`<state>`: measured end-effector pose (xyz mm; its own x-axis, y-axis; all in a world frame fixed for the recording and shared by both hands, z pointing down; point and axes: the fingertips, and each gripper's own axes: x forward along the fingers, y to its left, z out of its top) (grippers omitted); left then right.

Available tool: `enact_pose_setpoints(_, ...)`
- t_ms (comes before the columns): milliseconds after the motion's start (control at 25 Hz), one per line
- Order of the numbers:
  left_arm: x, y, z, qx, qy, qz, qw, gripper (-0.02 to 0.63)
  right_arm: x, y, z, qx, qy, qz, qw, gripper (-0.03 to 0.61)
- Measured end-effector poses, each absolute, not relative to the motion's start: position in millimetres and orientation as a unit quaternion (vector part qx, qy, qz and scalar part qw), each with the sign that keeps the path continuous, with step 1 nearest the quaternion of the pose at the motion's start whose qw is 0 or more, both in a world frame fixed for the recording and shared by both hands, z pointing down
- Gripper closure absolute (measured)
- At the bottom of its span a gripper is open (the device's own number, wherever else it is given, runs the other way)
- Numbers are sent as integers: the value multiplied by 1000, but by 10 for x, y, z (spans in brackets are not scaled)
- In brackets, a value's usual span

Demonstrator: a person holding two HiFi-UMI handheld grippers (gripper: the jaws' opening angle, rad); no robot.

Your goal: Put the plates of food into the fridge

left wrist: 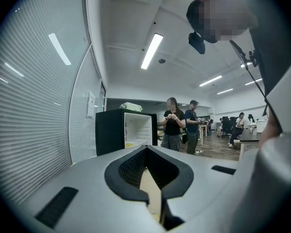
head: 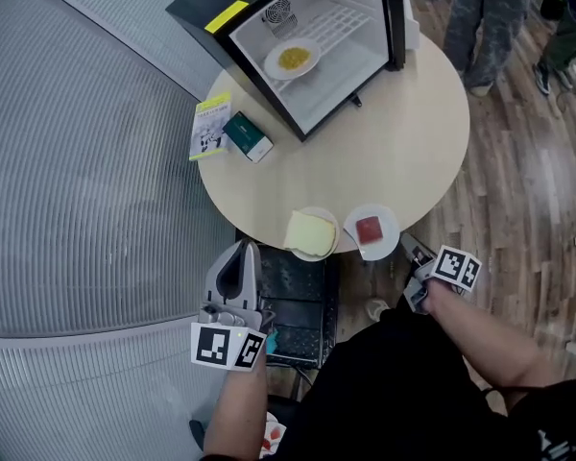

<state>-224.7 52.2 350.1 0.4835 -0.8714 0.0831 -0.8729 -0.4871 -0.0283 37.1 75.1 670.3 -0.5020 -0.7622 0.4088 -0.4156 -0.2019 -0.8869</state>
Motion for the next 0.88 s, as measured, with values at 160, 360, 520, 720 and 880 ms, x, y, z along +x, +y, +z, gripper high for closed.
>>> enact_pose_setpoints(160, -2212, 557, 3602, 863, -502, 64, 8, 611, 182, 840, 6993, -468, 612, -625, 128, 468)
enact_pose_setpoints(360, -2228, 602, 3678, 863, -497, 89, 6, 611, 35, 842, 7231, -466, 599, -639, 128, 468)
enact_pose_setpoints(520, -2283, 604, 3674, 860, -500, 100, 0, 611, -33, 828, 7339, -463, 592, -646, 134, 468)
enact_pose_setpoints(720, -2311, 607, 3699, 858, -503, 106, 1, 611, -68, 744, 7350, -450, 587, -654, 154, 469)
enact_pose_setpoints(880, -2327, 623, 3694, 857, -505, 102, -1, 611, -93, 710, 7332, -436, 577, -671, 163, 552)
